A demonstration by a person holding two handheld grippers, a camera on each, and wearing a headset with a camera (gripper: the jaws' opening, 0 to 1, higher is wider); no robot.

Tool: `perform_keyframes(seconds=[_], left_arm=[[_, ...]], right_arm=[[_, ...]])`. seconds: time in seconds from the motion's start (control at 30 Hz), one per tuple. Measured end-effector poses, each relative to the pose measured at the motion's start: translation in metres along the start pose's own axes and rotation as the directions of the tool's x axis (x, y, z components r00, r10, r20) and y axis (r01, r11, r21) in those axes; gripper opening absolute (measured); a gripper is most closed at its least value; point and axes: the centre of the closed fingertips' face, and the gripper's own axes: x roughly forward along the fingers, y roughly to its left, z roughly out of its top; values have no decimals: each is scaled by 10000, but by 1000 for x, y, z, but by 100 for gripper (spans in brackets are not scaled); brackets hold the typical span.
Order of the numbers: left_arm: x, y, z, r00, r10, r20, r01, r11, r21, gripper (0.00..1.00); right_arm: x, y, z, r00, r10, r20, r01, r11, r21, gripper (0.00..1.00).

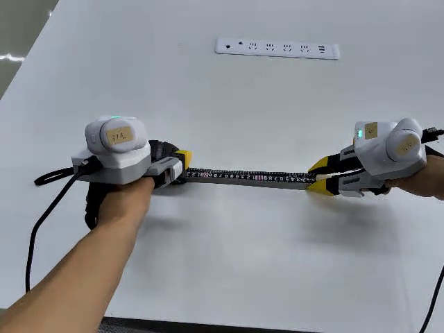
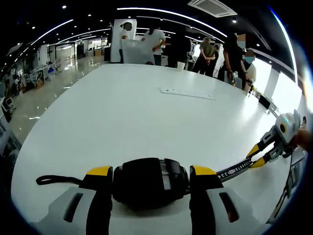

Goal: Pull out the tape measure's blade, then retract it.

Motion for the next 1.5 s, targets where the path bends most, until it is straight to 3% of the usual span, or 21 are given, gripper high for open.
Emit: perform_keyframes(seconds=[1.5], left_arm=[[5,1,-13,9974,378,-613,-381,9993,-47,64]], right_arm=[[0,1,0,10000,33,-12,-33,9999,139,12]])
